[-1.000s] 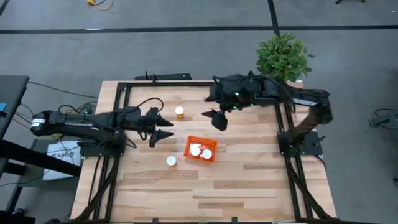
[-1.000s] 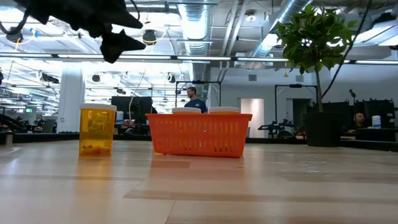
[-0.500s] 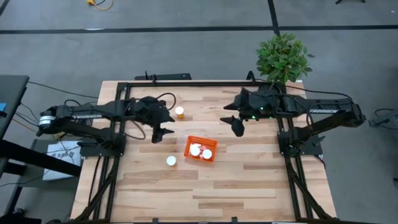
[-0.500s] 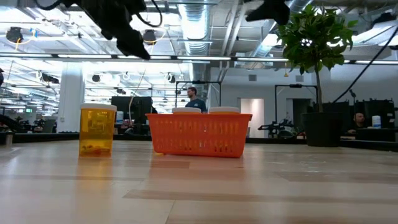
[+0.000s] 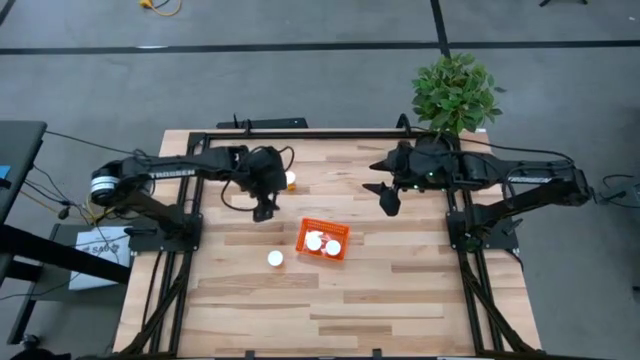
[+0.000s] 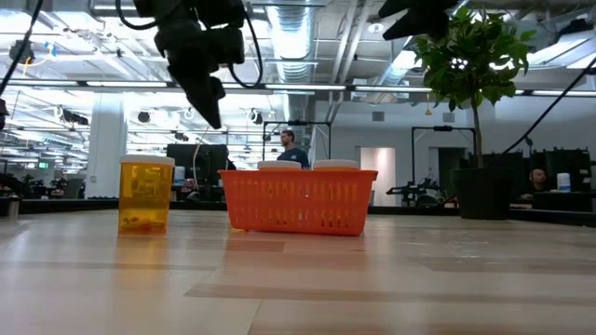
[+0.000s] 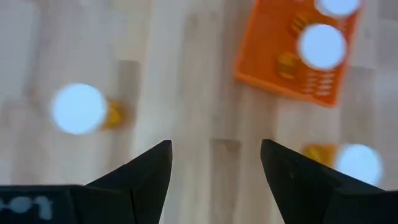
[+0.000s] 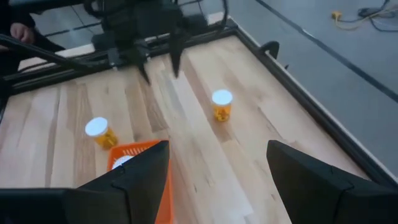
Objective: Pick and place pill bottles into a basket
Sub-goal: Put the bottom orange pill bottle into the orange bin
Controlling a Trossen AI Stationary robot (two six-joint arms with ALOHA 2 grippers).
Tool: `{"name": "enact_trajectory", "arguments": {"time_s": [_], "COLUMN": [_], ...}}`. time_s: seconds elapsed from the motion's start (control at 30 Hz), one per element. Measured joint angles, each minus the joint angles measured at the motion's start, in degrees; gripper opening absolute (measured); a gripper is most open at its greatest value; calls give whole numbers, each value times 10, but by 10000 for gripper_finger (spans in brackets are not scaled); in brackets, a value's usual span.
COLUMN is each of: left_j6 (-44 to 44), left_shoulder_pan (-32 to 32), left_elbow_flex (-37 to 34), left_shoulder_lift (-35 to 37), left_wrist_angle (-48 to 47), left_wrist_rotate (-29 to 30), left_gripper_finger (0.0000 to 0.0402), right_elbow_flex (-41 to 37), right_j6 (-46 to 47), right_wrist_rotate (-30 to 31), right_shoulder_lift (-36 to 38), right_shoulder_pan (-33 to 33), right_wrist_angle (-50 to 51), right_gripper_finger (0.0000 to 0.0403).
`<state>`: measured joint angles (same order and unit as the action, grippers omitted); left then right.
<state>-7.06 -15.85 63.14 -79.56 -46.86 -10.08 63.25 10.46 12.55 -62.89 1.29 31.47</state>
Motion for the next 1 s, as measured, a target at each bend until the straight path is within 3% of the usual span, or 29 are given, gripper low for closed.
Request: {"name": "enact_trajectory", "arguments": {"time_s": [0.2,0.53,1.0], "left_j6": [12,11,-49], "left_shoulder_pan": [36,129,189], "left_elbow_flex": [1,1,1], "left_shoulder_lift": [0,6,6], "left_wrist_angle": [-45,-52,-53], "left_wrist_rotate": [-75,-36,-36], "left_gripper_finger": [236,236,236], "right_elbow_flex": [0,0,0], "right_j6": [-4,0,16], "right_wrist_rotate": [0,-1,-4], "right_shoulder_lift": [3,3,3], "right_shoulder_pan": [3,3,2], "right_wrist_angle": [-4,-4,-3], "right_gripper_finger": [265,265,265]}}
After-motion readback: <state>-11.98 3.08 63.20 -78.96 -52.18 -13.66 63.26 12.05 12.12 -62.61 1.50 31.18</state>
